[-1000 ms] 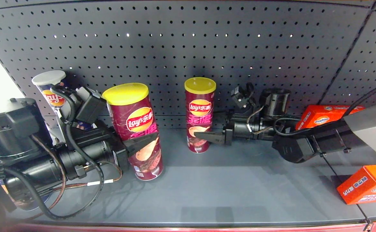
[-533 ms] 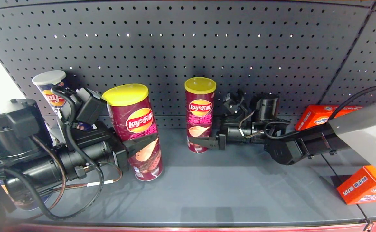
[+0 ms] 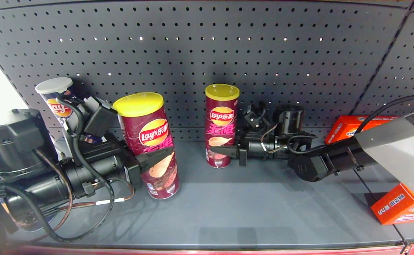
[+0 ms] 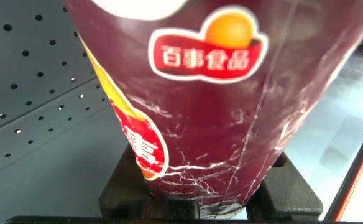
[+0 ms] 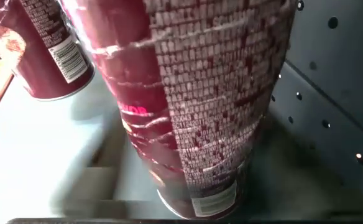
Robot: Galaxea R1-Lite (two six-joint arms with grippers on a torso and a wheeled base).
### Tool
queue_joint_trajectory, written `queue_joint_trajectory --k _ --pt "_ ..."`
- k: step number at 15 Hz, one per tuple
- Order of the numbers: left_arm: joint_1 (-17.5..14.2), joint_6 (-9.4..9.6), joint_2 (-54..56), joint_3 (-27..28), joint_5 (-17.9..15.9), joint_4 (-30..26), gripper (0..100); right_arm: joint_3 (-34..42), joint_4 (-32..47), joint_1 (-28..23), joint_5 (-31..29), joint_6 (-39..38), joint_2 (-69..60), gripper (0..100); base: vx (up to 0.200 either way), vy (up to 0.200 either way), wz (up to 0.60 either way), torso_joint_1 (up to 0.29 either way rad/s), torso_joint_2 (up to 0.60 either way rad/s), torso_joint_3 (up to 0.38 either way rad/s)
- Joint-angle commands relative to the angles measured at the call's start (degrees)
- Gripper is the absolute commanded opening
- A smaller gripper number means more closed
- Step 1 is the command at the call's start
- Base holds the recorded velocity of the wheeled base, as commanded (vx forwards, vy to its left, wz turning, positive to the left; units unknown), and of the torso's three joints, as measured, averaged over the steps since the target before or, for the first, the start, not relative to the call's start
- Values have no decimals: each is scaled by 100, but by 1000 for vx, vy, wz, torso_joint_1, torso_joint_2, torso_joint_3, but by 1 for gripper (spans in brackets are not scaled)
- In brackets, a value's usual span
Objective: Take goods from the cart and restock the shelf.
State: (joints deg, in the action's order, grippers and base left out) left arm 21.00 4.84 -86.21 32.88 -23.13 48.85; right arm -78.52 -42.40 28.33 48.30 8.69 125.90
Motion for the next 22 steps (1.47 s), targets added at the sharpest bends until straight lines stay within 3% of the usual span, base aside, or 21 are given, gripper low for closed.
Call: queue_joint_trajectory --k 1,7,11,14,17,22 --pt "0 -1 -10 -9 1 2 0 -5 4 6 4 10 -31 0 0 0 0 0 0 0" --pt "0 -1 8 -62 10 2 0 170 4 15 -128 27 -400 0 0 0 0 0 0 0" --pt "0 -1 105 -159 98 2 0 812 408 428 -1059 27 -1411 0 0 0 0 0 0 0" --pt "0 -45 122 -141 107 2 0 1243 338 586 -1182 27 -1674 0 0 0 0 0 0 0" --pt "-228 -36 122 -133 89 2 0 1823 -269 665 -1182 27 -1833 0 0 0 0 0 0 0" --pt "-290 -45 122 -106 80 2 0 3449 -1183 876 -1165 27 -2325 0 0 0 0 0 0 0"
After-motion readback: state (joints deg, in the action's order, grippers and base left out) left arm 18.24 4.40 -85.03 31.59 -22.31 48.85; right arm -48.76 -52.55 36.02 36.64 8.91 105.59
